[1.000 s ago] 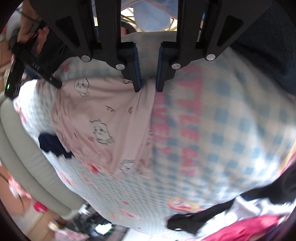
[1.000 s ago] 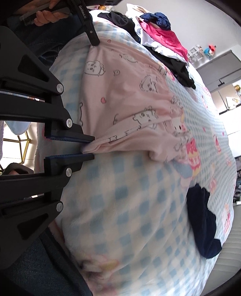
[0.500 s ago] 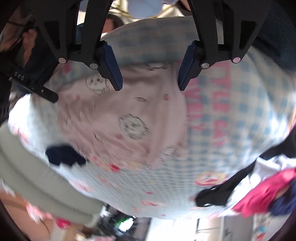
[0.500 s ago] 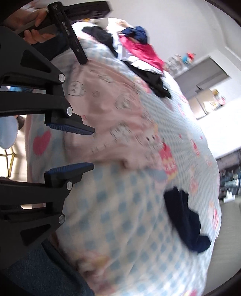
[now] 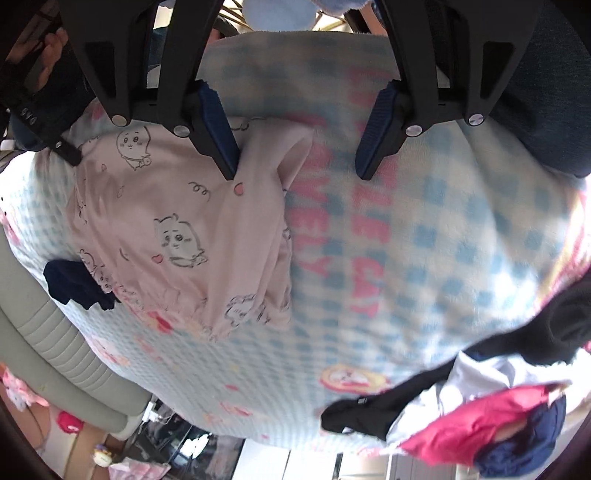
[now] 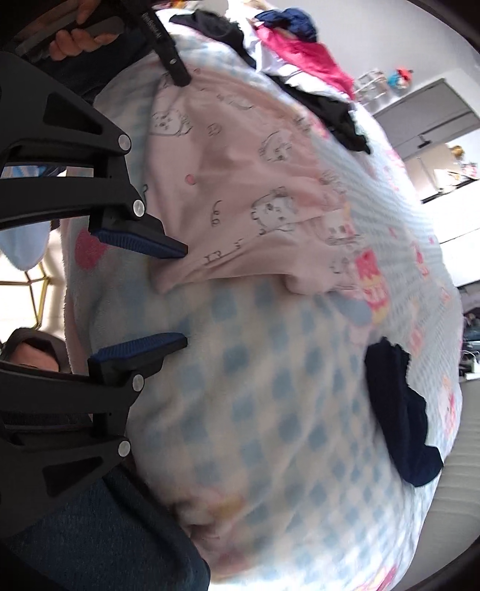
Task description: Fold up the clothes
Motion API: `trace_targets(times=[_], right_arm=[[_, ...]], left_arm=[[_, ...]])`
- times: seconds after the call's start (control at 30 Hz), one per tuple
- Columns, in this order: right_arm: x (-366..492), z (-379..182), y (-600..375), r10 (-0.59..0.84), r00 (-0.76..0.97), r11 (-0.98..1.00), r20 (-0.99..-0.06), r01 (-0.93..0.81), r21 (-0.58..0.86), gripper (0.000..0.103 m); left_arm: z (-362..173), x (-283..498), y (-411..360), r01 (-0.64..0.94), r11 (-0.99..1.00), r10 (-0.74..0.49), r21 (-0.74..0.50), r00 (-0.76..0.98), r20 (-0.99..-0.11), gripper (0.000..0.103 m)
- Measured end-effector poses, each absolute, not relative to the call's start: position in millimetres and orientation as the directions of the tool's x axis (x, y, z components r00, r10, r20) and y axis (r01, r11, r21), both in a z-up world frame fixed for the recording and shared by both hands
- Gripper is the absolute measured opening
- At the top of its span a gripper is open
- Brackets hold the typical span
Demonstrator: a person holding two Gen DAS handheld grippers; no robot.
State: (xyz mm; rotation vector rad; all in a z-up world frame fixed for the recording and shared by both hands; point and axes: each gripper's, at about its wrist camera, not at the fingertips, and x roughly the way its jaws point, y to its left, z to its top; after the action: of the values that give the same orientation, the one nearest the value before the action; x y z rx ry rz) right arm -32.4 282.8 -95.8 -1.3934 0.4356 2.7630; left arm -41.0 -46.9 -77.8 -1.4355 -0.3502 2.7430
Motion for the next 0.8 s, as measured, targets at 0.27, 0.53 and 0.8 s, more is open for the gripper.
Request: trace_targets(times=[0.27, 0.53, 0.8], right_arm=[[-37, -101, 269, -0.125, -0.573, -0.975, -0.810, -0.081, 0.207, 0.044], [-42, -106, 264, -0.112, -0.543, -0.981, -0.832, -0.073, 0.180, 0.045], [-23, -83, 299, -0.094, -0.650, -0.942, -0.754, -0.187, 0.279, 0.049]], left_arm=[[-71, -37, -6, -0.115, -0.970, 0.242, -0.216, -0.584, -0.775, 0.069], [-90, -50, -32, 0.061, -0.986, 0.100, -0.154, -0.522, -0.847, 0.071], [-59, -32, -76, 0.058, -0.885, 0.309, -0.463, -0.669, -0.676, 0.069]])
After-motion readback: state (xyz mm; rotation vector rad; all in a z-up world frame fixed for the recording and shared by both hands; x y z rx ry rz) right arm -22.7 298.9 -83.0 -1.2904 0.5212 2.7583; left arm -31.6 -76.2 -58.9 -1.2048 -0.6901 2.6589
